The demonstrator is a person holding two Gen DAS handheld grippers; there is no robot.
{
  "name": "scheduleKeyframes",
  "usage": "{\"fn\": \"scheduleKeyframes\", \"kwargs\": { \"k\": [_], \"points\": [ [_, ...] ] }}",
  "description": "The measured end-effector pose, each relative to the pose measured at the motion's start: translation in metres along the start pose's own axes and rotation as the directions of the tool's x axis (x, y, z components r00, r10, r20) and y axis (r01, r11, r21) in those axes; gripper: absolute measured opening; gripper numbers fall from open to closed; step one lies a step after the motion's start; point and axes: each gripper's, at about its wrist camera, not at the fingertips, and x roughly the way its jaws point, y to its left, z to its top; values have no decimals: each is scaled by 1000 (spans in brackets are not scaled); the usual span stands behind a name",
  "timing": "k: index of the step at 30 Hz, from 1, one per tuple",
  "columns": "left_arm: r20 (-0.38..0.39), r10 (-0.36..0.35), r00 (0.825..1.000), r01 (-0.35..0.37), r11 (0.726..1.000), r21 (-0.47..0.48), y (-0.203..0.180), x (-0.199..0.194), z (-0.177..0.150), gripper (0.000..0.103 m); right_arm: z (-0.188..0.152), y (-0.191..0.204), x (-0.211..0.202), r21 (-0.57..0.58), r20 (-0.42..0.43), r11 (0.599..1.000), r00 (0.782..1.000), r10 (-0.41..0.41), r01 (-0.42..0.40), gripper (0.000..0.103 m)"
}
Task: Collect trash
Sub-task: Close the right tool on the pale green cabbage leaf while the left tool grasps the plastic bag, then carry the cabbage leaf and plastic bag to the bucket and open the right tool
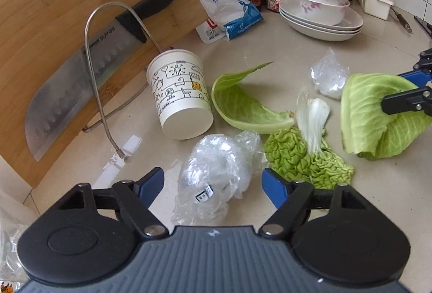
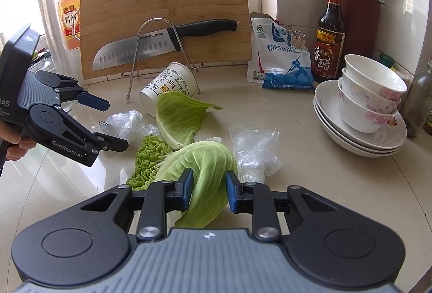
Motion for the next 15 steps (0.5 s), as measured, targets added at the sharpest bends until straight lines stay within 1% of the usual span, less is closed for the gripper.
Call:
{"fn": "scheduleKeyframes", "kwargs": {
  "k": [2, 7, 15],
  "points": [
    [-20, -14, 1000, 14, 1000, -13, 4, 8, -1, 69, -1, 0, 0, 4, -4, 1000, 1000, -5, 5, 30],
    [-14, -46, 999, 47, 999, 6, 5, 12, -1, 60, -1, -1, -2, 10, -10, 1000, 1000, -16, 16, 30],
    [-1, -54, 999, 54, 998, 20, 7, 5, 1, 57, -1, 1, -3, 7, -17, 1000, 999, -30, 30, 30]
  ]
}}
